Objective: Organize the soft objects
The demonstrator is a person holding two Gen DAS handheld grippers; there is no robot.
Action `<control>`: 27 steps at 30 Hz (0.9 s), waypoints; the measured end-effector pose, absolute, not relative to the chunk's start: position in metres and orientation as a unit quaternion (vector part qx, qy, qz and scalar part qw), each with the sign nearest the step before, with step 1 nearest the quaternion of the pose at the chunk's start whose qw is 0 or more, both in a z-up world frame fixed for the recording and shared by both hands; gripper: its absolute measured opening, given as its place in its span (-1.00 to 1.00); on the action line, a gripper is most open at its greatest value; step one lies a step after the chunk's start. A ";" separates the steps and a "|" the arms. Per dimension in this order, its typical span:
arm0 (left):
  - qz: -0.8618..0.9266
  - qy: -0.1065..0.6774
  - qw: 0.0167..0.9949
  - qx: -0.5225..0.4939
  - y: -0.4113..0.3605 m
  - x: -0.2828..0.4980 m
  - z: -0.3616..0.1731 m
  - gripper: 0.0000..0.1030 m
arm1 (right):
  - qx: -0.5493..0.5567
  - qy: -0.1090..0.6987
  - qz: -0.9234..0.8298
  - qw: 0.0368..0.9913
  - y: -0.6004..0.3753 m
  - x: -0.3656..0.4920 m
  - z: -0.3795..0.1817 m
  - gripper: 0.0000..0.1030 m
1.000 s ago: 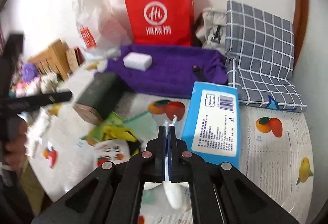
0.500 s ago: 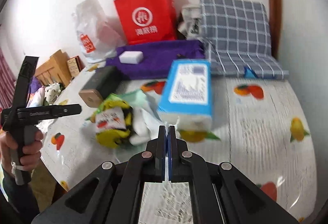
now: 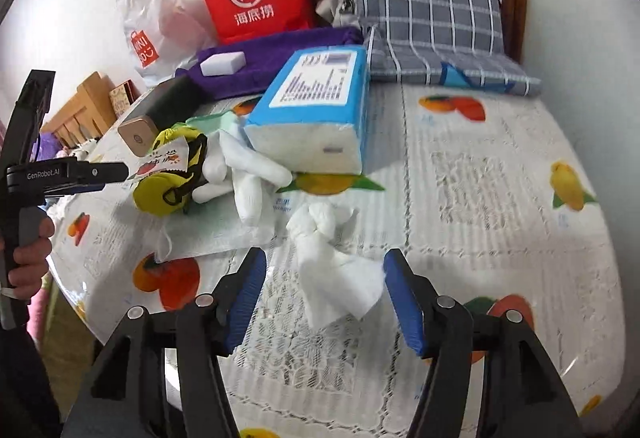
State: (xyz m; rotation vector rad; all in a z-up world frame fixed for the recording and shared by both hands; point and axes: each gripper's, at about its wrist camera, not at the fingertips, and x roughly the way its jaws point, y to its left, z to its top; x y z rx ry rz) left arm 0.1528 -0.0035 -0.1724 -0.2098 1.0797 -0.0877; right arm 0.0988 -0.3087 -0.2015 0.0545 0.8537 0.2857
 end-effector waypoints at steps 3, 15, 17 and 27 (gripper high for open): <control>-0.039 0.513 0.851 -0.103 0.000 0.153 -0.173 0.83 | 0.022 0.412 0.142 0.900 -0.301 0.106 -0.206 0.18; -0.064 0.500 0.859 -0.090 -0.025 0.168 -0.163 0.83 | -0.008 0.413 0.124 0.902 -0.286 0.124 -0.232 -0.53; -0.058 0.508 0.856 -0.071 -0.038 0.177 -0.166 0.85 | -0.001 0.410 0.127 0.903 -0.288 0.125 -0.233 -0.53; -0.064 0.532 0.842 -0.058 -0.061 0.196 -0.189 0.13 | 0.001 0.403 0.134 0.905 -0.288 0.125 -0.233 -0.53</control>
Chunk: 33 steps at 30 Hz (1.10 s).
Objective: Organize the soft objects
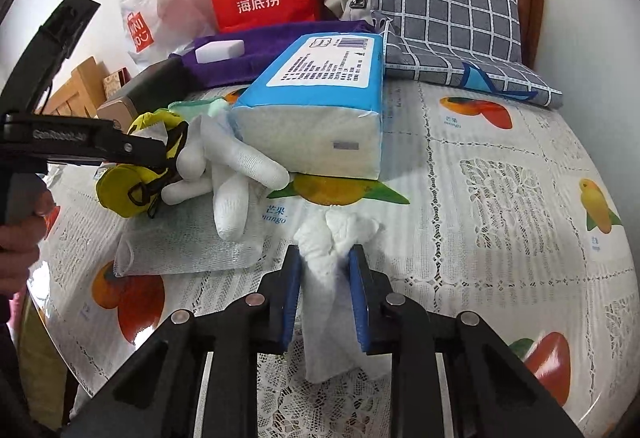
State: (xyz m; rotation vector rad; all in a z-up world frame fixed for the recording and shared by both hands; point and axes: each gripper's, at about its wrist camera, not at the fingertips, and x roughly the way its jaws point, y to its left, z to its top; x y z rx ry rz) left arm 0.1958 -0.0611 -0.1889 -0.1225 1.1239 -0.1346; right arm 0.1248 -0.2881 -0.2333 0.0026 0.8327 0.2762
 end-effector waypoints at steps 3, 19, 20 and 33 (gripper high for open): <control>-0.067 0.527 0.844 -0.074 -0.051 0.192 -0.181 -0.11 | 0.006 0.403 0.134 0.905 -0.289 0.126 -0.233 -0.53; -0.028 0.525 0.842 -0.118 0.036 0.161 -0.181 -0.16 | -0.013 0.411 0.106 0.905 -0.281 0.124 -0.232 -0.53; -0.019 0.530 0.840 -0.113 0.039 0.158 -0.185 -0.16 | -0.014 0.412 0.105 0.905 -0.281 0.124 -0.232 -0.53; 0.054 0.524 0.849 -0.035 0.047 0.139 -0.208 0.68 | -0.024 0.423 0.086 0.902 -0.276 0.117 -0.230 -0.53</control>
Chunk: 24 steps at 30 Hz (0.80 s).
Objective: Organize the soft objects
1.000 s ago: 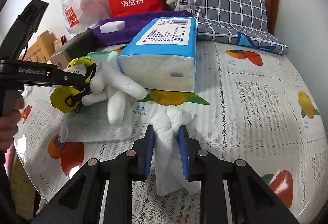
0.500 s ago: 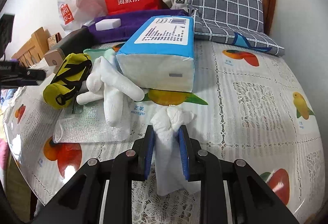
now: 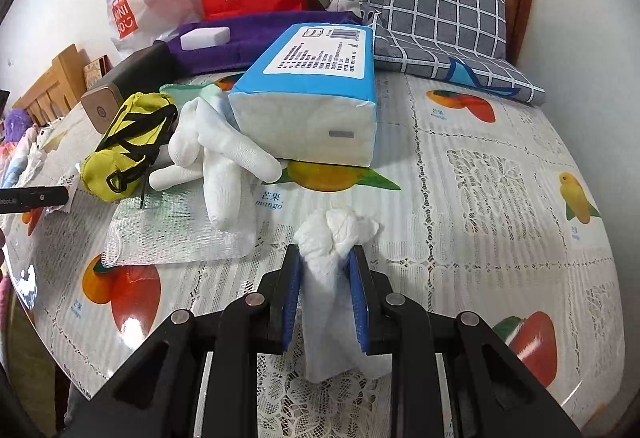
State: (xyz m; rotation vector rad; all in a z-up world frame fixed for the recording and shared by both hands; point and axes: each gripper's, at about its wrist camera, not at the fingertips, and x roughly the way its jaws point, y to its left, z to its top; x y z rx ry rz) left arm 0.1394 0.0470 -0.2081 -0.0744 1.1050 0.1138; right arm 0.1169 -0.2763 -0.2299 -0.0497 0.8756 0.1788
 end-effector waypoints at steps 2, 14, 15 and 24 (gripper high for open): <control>0.054 0.519 0.853 -0.021 0.041 0.140 -0.210 0.69 | -0.025 0.425 0.085 0.901 -0.276 0.117 -0.230 -0.53; 0.028 0.487 0.873 -0.011 0.031 0.134 -0.207 -0.04 | -0.027 0.435 0.084 0.896 -0.275 0.120 -0.228 -0.54; 0.027 0.487 0.873 -0.015 0.032 0.134 -0.206 -0.09 | -0.027 0.436 0.084 0.895 -0.275 0.120 -0.228 -0.54; -0.003 0.495 0.867 -0.057 0.042 0.135 -0.200 -0.34 | -0.015 0.442 0.093 0.892 -0.279 0.118 -0.223 -0.55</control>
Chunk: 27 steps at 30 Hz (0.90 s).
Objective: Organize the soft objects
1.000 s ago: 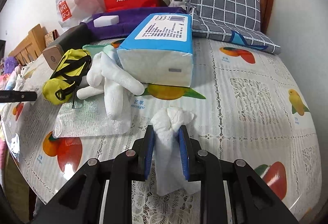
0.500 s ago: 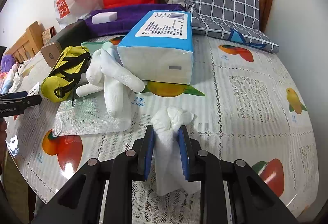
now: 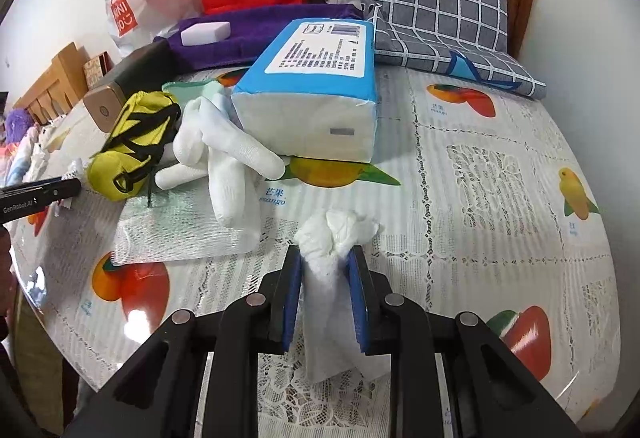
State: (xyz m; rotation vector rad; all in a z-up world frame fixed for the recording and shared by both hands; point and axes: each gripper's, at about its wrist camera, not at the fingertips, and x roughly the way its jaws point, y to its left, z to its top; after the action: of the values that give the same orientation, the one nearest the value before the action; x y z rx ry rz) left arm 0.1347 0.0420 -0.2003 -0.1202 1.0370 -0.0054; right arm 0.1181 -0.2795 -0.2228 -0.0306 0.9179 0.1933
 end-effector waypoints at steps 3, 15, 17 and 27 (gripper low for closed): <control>-0.009 0.496 0.866 -0.060 0.041 0.135 -0.197 -0.54 | -0.008 0.436 0.099 0.894 -0.283 0.115 -0.216 -0.56; -0.015 0.483 0.873 -0.063 0.048 0.133 -0.176 -0.68 | -0.002 0.417 0.107 0.903 -0.284 0.114 -0.188 -0.56; -0.011 0.478 0.876 -0.066 0.050 0.134 -0.171 -0.68 | 0.003 0.413 0.113 0.904 -0.284 0.115 -0.183 -0.56; -0.002 0.460 0.885 -0.068 0.053 0.144 -0.147 -0.68 | 0.005 0.388 0.126 0.913 -0.280 0.123 -0.153 -0.56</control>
State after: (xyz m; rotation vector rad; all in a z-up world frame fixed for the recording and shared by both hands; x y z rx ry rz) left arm 0.1440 0.0530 -0.1466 -0.1423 0.9563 -0.0040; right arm 0.1230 -0.2802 -0.1527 0.0111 0.7994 0.2592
